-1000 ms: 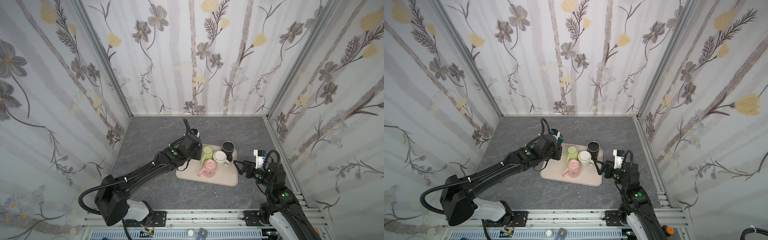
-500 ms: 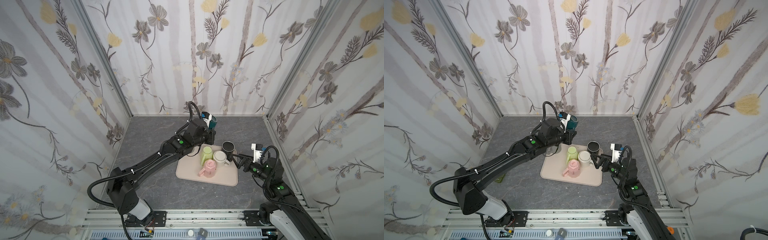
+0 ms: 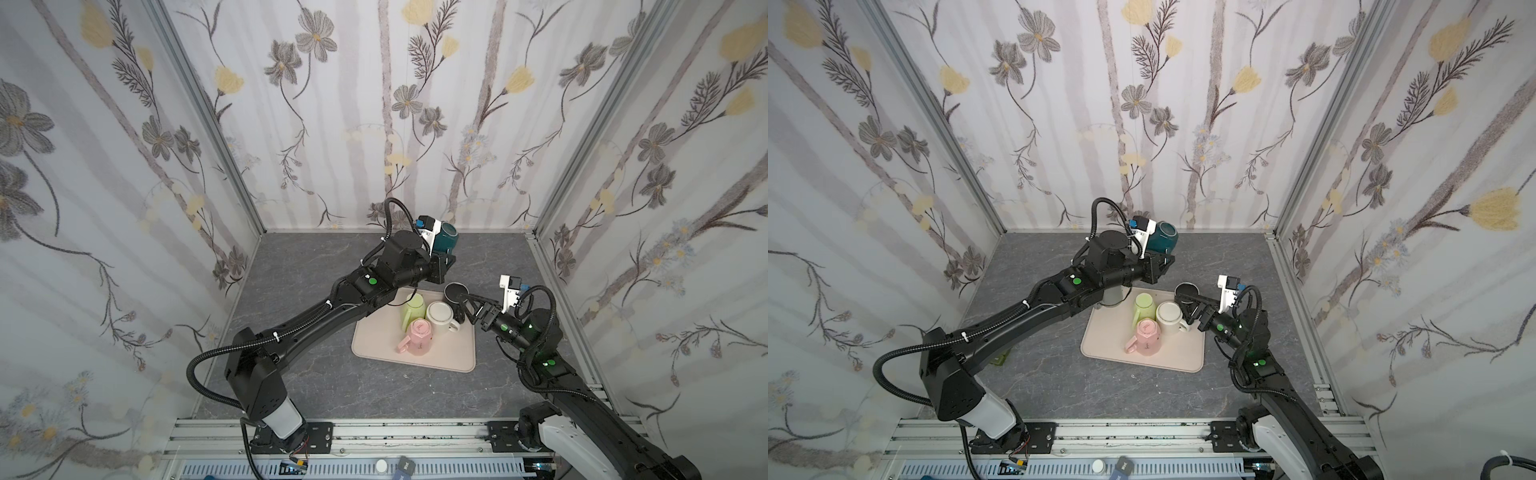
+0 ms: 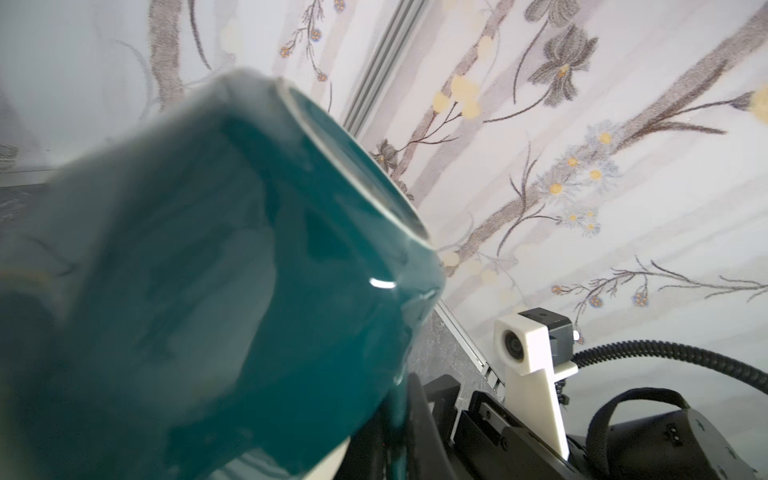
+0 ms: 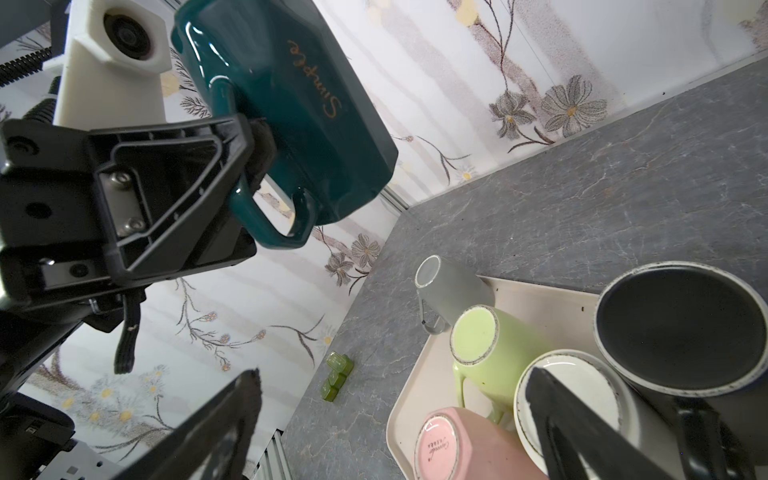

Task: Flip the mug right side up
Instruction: 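Lift the dark green mug with the left gripper up above the tray, then bring the right gripper to the mug and grasp its handle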

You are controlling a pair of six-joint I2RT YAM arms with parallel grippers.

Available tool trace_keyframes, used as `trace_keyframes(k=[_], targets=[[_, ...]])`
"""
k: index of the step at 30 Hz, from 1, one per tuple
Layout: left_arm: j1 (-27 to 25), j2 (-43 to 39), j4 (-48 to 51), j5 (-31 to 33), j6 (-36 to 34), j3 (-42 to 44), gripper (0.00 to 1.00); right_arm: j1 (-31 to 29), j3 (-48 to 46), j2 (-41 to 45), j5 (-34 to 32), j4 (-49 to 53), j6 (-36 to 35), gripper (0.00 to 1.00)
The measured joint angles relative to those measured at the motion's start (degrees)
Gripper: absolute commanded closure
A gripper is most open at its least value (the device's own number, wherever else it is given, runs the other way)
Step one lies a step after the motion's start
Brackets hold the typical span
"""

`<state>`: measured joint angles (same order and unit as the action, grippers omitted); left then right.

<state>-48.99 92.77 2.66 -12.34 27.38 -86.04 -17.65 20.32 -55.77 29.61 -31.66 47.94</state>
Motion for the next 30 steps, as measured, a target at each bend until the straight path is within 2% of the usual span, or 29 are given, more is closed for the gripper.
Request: trace_keyframes(k=[9,15,21,30], targets=[[-0.81,2.21,-4.28,-4.50,3.67,-2.75,1.00,-0.13,-1.60,-2.25,0.02,-11.26,6.45,0.00],[-1.97,2.21,-9.07,-7.78,5.73,-1.20,1.00,-0.13,-1.75,-4.98,-0.09,-20.20,10.60,0.00],[-3.21,0.81,-11.78,-6.95,7.54,1.60,1.00,0.48,-0.96,-9.09,-1.53,-27.45,14.23,0.01],[-4.26,-2.29,-19.56,-2.25,8.39,6.69,1.00,0.79,0.59,-23.30,1.88,-52.59,26.82,0.04]])
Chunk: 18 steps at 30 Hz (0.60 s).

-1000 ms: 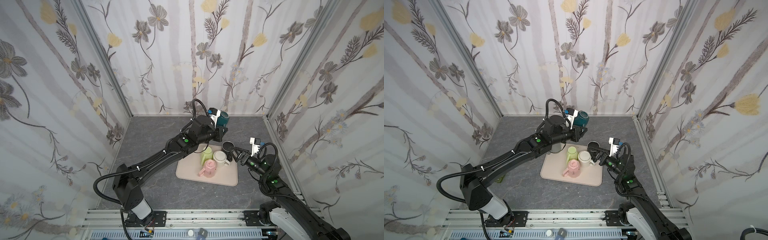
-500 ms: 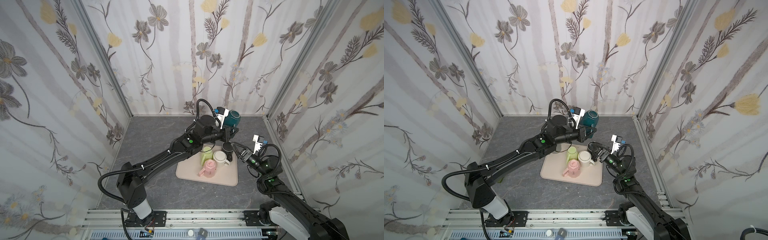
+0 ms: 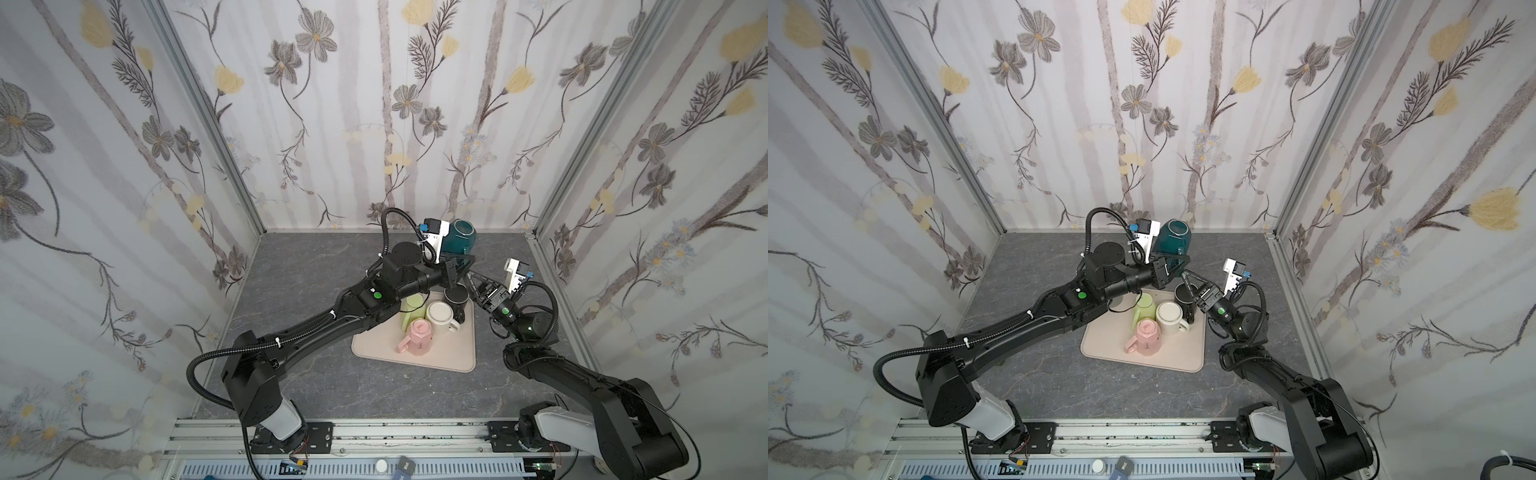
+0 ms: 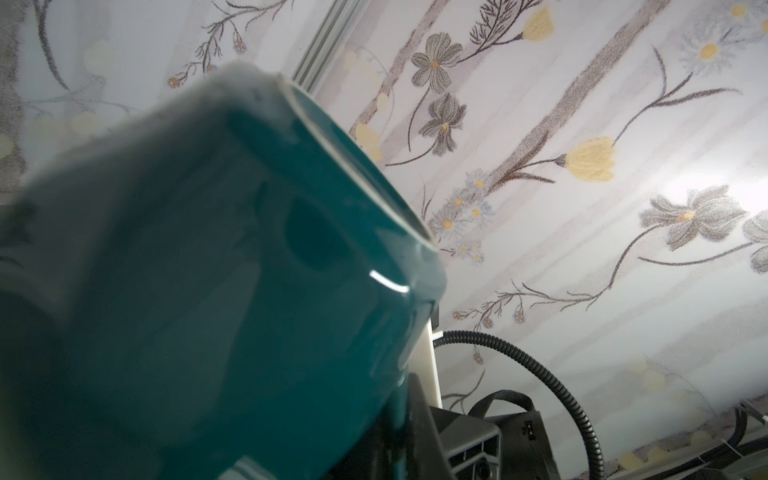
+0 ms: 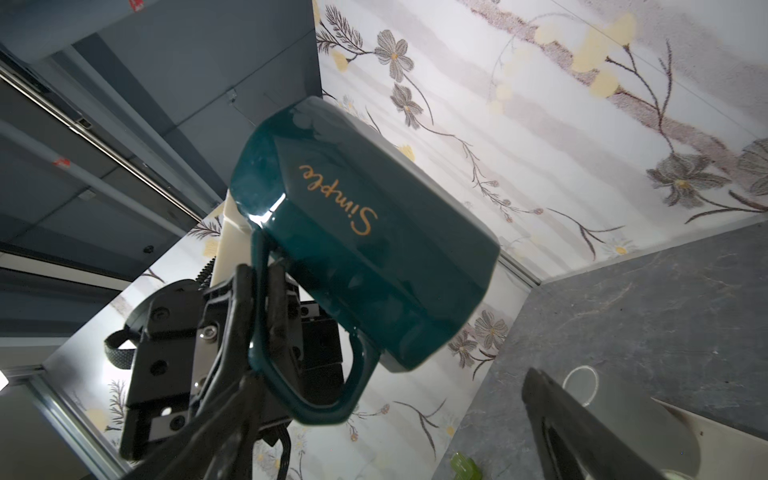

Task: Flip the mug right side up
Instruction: 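Bring the right gripper to the mug and grasp its handle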

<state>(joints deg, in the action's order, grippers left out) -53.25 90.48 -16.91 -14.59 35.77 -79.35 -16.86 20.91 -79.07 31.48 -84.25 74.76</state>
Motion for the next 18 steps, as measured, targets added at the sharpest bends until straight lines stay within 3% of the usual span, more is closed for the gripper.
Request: trace_keyframes(k=[5,18], targets=[[-0.09,-0.02,-4.39,1.11,0.70,0.74,1.00,-0.07,2.23,-4.28,0.94,-6.16,5.38,0.04],[0.07,-0.81,-14.64,3.32,5.18,6.38,1.00,0.24,6.88,-8.72,1.53,-8.33,9.62,0.05]])
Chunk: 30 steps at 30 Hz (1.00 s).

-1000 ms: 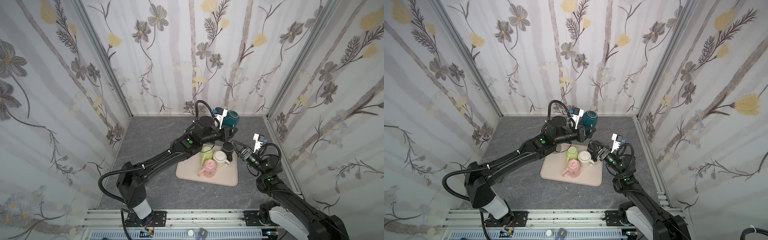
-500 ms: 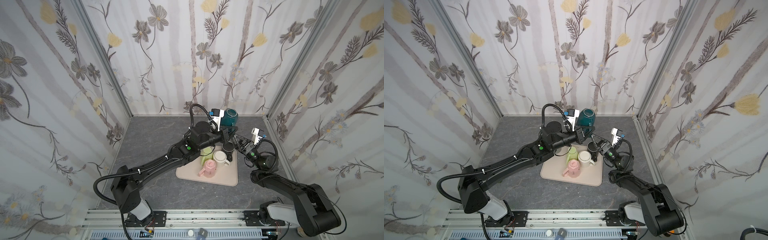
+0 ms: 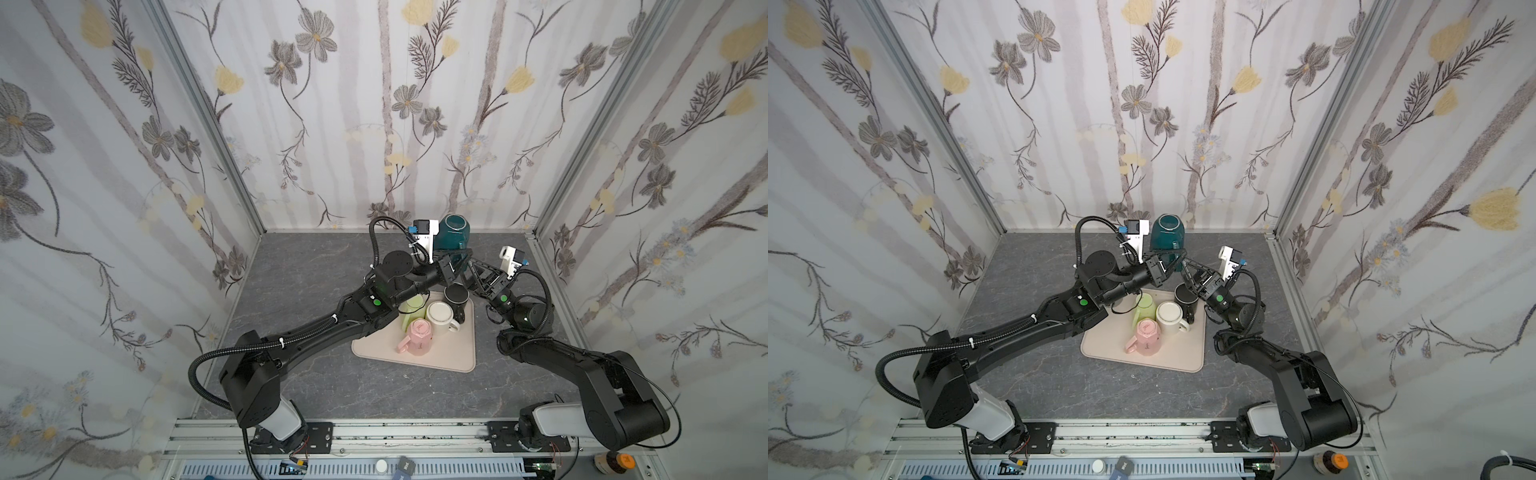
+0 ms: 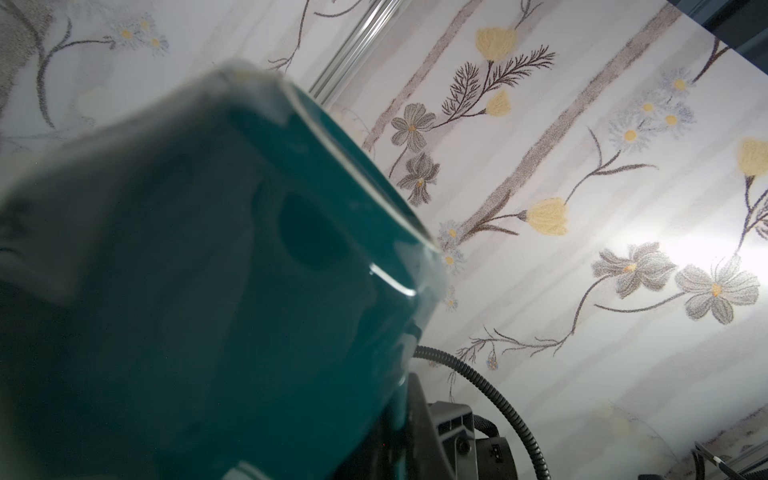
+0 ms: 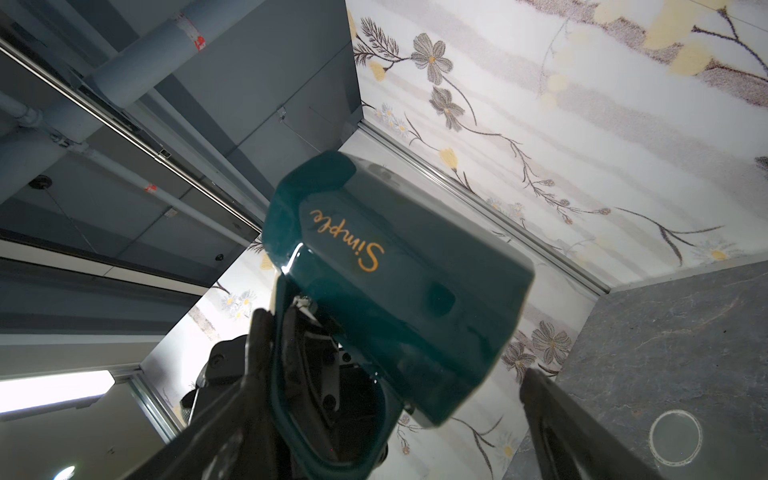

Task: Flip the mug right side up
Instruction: 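Bring the right gripper to the mug and grasp its handle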

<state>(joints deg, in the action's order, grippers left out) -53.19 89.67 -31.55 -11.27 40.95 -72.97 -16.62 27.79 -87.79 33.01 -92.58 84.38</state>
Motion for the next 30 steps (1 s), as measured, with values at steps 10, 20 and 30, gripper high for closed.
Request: trace_keyframes(k=[10,20,30], targets=[[0.76,0.50,-7.65,-2.71,3.30,2.08,1.00,0.00,1.53,-0.07,-0.48,-0.02,1.09,0.07],[3.08,3.41,-15.37,-7.15,9.66,1.46,1.00,0.50,2.45,1.57,-1.55,0.26,1.11,0.08],[4.13,5.44,-19.26,-7.45,15.13,1.31,1.00,1.03,3.13,1.68,-1.81,0.39,1.51,0.31]])
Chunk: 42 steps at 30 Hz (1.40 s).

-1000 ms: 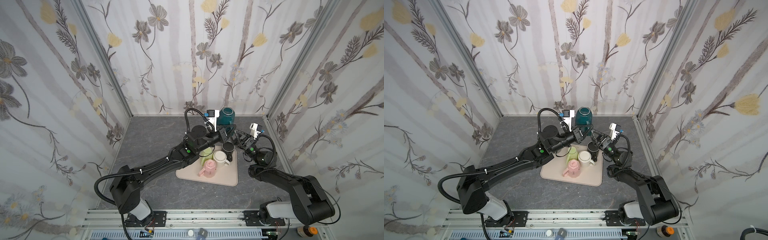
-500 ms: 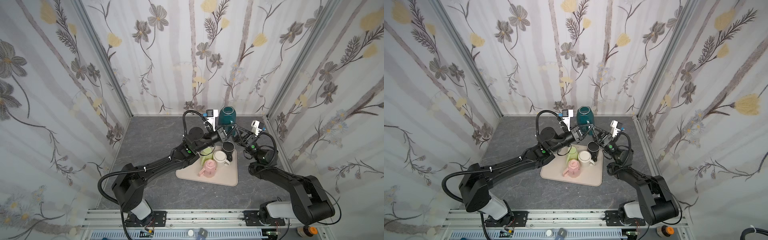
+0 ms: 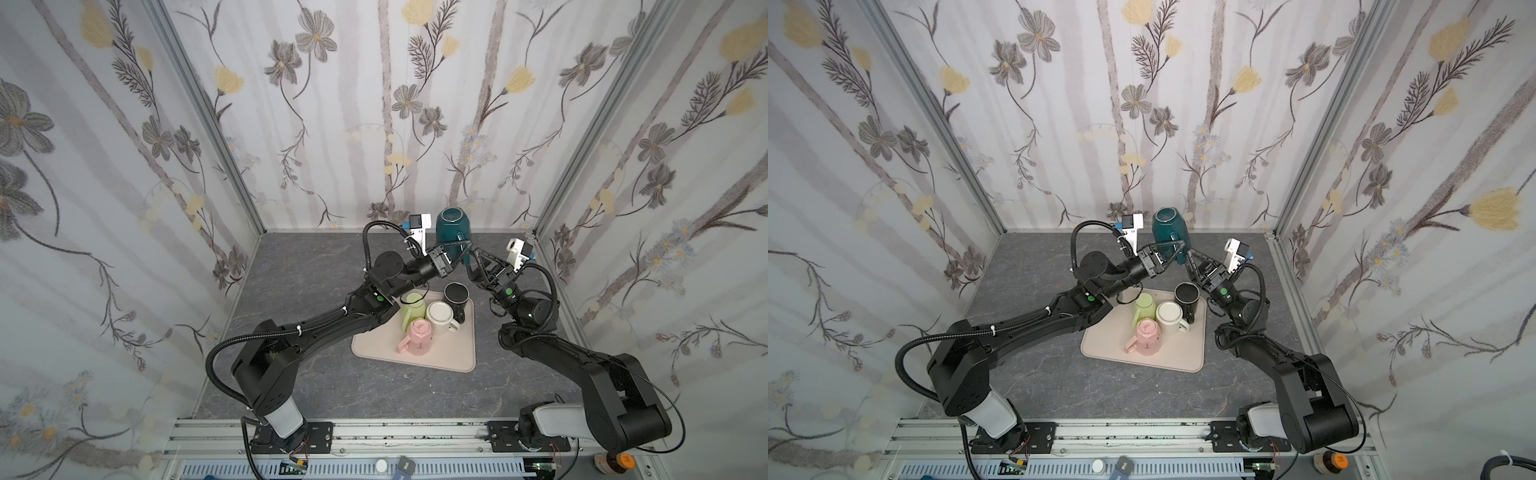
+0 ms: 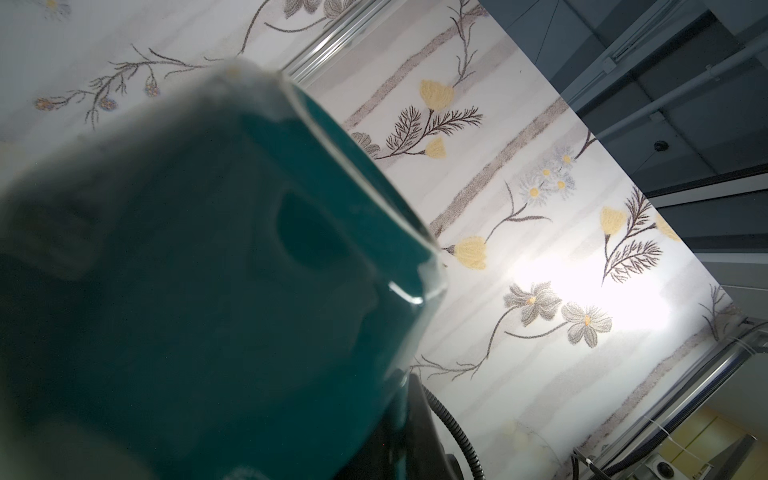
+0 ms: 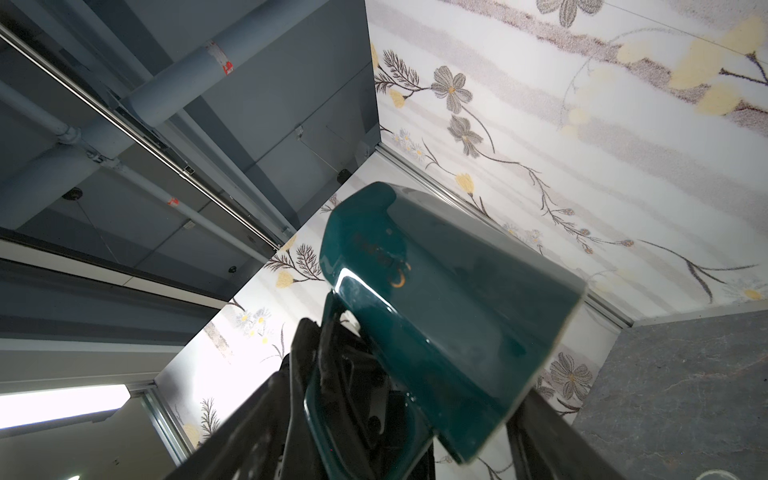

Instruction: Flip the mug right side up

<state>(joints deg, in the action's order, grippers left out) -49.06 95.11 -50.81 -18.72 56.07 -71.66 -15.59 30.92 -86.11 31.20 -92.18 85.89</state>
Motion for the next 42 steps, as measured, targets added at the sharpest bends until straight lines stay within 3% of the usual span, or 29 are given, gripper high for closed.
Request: trace_keyframes(k=[8,11,12,13,19,24,28,34,39,41,42], targets=[[0.90,2.23,-4.35,-1.03,5.22,-1.07,1.00,0.79,1.70,0.17,1.46,2.05,-0.07,0.42],[1.05,2.27,-4.70,-2.12,5.81,-1.53,1.00,1.16,2.10,0.66,1.95,2.36,-0.68,0.55],[1.16,2.21,-5.07,-2.47,6.21,-1.55,1.00,1.38,2.34,0.70,2.10,2.38,-0.68,0.69],[1.29,2.10,-5.11,-2.62,6.91,-1.55,1.00,1.60,2.64,0.70,2.38,2.47,-0.74,0.76],[1.75,0.61,-4.76,-3.34,7.32,-1.66,1.00,1.77,5.33,1.92,3.45,5.11,-3.13,0.69],[1.90,0.07,-3.78,-4.59,7.10,-1.88,1.00,1.77,5.70,4.61,3.58,8.52,-6.49,0.76],[1.95,-0.09,-2.19,-4.94,6.91,-2.38,1.00,1.77,5.75,6.08,3.43,11.67,-8.63,0.75],[2.36,-0.83,2.08,-4.85,6.91,-2.80,1.00,1.77,5.75,6.49,3.34,12.31,-10.14,0.65],[2.78,-1.03,6.84,-5.16,6.86,-4.20,1.00,1.77,5.75,7.17,3.21,15.23,-11.41,0.64],[2.84,-0.96,8.28,-5.14,6.88,-4.79,1.00,1.75,5.81,7.17,3.08,15.69,-12.07,0.66],[2.91,-0.81,8.76,-5.25,6.88,-5.09,1.00,1.68,5.88,7.17,2.86,15.93,-12.59,0.73]])
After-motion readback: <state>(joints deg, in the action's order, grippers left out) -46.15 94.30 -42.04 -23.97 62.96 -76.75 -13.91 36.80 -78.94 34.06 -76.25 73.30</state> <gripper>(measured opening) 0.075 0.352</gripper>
